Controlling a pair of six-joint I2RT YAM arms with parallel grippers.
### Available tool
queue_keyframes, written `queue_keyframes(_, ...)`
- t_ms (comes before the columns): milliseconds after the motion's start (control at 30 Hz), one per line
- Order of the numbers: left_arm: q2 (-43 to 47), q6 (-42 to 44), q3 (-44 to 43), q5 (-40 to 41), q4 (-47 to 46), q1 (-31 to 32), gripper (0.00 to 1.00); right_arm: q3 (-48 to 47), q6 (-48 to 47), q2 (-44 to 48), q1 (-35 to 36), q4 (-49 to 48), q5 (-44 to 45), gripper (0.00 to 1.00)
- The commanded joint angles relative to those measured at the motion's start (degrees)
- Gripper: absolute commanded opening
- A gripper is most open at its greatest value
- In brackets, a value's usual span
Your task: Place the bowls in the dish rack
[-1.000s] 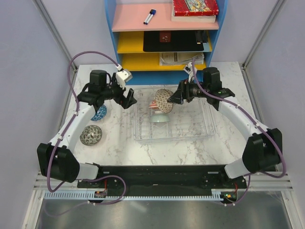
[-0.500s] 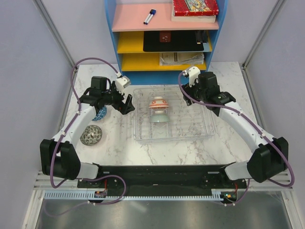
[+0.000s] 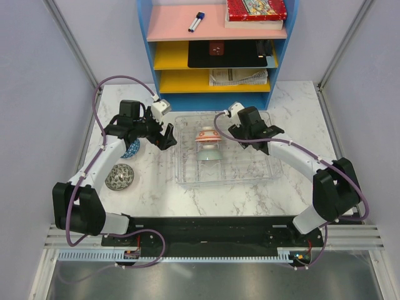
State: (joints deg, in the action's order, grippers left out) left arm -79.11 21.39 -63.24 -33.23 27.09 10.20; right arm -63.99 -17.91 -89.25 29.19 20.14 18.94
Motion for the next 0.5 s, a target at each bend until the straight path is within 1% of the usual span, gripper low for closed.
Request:
queue_keyframes(0,1.33,-1.35,0.49,-0.69,-0.99,-0.26,1.0,-0.44,-3.27,-0.39,1.74,-6.52,8.83,0.0)
queue_keyframes(467,2.56,-1.35,1.1,-0.78,-1.08,-0.35,1.0,-0.17,-8.89,-8.83,4.21,-11.17,20.78,0.0)
